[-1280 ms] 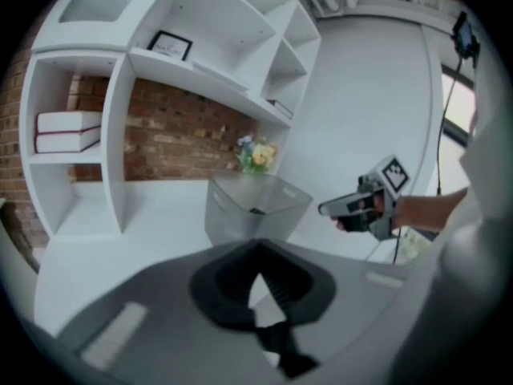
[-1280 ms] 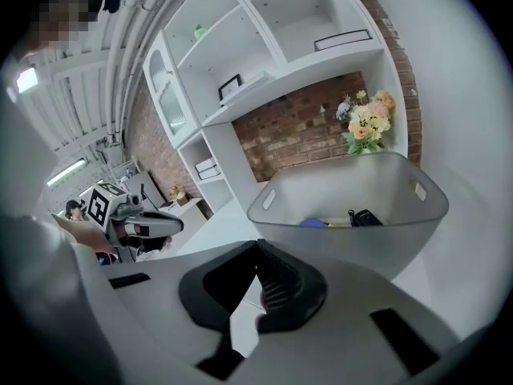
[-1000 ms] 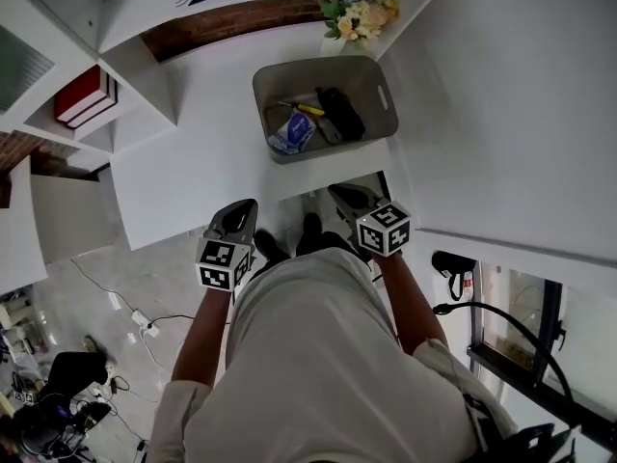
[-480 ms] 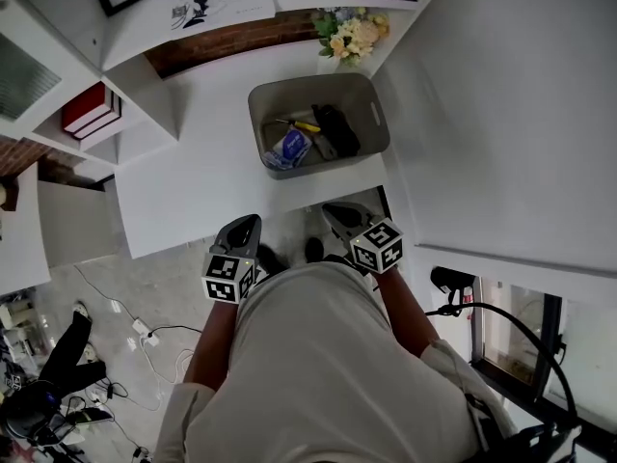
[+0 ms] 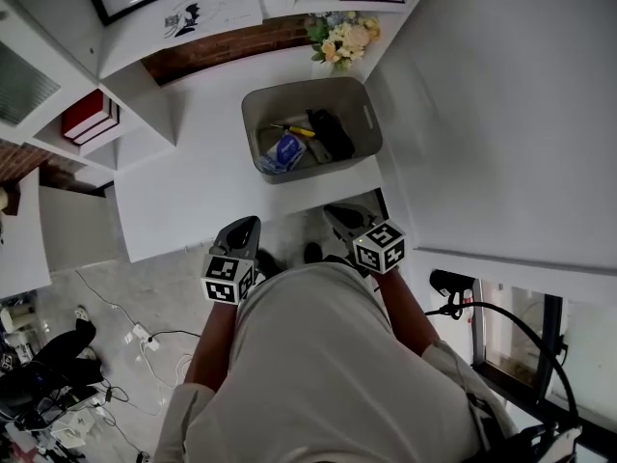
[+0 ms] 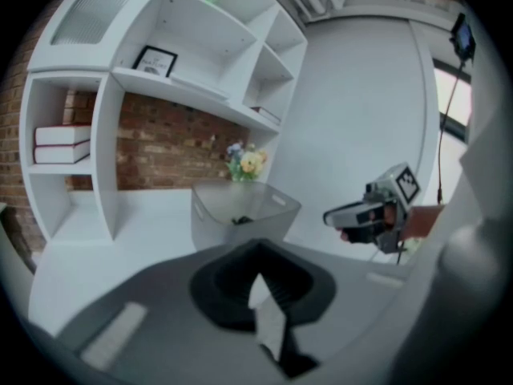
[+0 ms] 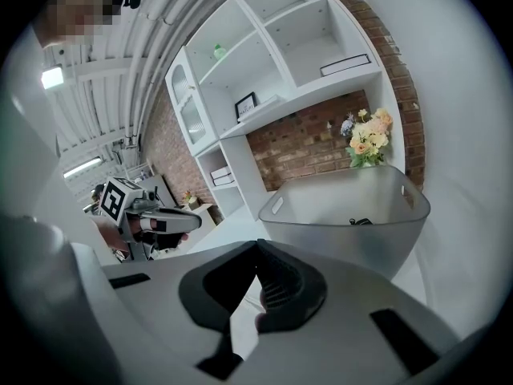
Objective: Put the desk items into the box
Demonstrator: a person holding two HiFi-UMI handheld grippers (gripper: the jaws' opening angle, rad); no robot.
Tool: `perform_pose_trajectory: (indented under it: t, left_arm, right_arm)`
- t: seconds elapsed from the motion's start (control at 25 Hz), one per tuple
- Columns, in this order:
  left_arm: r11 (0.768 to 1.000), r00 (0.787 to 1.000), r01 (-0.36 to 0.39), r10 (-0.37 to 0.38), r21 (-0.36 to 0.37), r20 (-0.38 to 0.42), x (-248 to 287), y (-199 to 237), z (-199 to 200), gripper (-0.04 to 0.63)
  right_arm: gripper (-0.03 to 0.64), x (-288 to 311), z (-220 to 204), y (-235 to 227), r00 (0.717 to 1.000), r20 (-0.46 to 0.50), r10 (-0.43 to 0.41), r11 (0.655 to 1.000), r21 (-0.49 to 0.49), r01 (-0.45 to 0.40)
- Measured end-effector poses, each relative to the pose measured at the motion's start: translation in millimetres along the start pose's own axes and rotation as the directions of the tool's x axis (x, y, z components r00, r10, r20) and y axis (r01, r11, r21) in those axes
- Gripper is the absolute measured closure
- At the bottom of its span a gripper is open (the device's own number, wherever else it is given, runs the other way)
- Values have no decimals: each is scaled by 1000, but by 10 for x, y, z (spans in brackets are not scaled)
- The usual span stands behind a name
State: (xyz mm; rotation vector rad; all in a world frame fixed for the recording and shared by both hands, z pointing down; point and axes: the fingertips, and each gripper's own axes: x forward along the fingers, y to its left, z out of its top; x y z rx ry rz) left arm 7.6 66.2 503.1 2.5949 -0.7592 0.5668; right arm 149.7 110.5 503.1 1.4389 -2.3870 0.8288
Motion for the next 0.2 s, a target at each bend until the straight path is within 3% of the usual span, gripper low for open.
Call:
perform_pose_trajectory:
  t: [0.2]
  left_arm:
    - [1000,1000,9,-9,-2,-3,29,-79,-7,592]
  right_arm:
    - [615,-58,2,-23,1000,6,1,1000,5,-1]
